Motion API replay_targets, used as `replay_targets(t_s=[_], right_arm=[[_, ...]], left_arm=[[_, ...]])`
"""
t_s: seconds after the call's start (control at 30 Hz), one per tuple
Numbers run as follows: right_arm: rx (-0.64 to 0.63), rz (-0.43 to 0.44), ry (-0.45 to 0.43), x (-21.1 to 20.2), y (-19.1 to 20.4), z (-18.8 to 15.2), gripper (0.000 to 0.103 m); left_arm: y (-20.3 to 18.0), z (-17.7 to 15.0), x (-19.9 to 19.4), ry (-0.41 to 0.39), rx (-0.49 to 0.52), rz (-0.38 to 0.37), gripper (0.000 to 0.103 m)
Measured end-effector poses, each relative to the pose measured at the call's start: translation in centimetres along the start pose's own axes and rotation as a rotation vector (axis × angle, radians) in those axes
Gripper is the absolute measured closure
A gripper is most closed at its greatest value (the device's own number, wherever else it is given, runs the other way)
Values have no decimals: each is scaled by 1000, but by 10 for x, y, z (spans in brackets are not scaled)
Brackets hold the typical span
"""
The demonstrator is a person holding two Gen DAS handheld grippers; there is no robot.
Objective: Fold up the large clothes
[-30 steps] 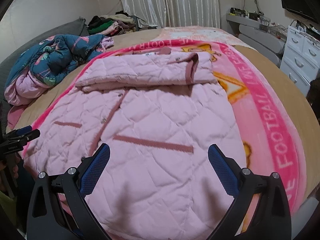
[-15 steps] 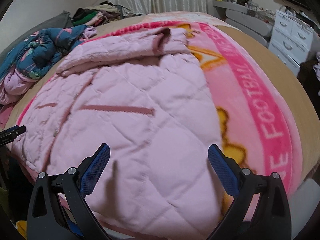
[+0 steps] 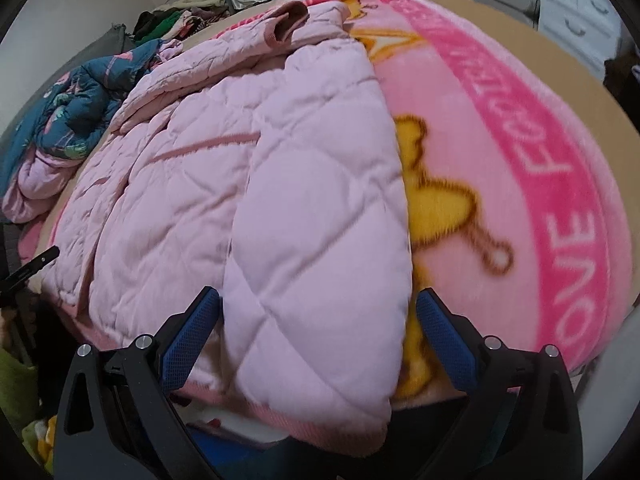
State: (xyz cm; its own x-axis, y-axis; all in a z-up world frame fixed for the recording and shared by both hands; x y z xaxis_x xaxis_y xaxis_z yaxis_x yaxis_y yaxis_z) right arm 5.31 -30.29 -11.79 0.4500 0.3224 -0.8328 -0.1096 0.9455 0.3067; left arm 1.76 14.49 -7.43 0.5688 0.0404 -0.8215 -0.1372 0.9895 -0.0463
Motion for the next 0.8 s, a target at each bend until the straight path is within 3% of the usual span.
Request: replay_targets(t_s=[0.27,0.4,0.47,0.53,0.63,0.8], right_arm=[[19,92,54,0,-2,-28,6],[69,162,48,0,-2,-39,29],[82,196,32,-5,-2,-40,46],[100,248,1,-14,-1,-37,73],[83,271,-37,-28,4,-27,85],[19,314,-96,-47,21,-8,86]], left_arm=[[20,-15,0,55,-63,-41,9],[23,-22,4,85,-72,-61,9],[23,-24,6,90,-77,-59,9],[21,-24,8,96,-70,-58,9],[20,-24,11,108,-70,-70,9],[14,-23,15,103,-57,-82,9]])
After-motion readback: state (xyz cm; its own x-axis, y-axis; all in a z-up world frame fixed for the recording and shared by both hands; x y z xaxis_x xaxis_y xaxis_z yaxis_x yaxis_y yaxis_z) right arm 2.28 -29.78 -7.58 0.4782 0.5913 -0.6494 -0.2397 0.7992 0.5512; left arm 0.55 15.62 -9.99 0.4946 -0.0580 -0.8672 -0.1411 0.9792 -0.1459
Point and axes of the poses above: each gripper's, at about its wrist camera, not at the fingertips, and x roughly the way its jaws point, y to its left, z to its top, the point moved 2 cm from there along x, roughly the way its jaws point, and after that the axes turned 4 degrees about x, right-handed, at the moved point
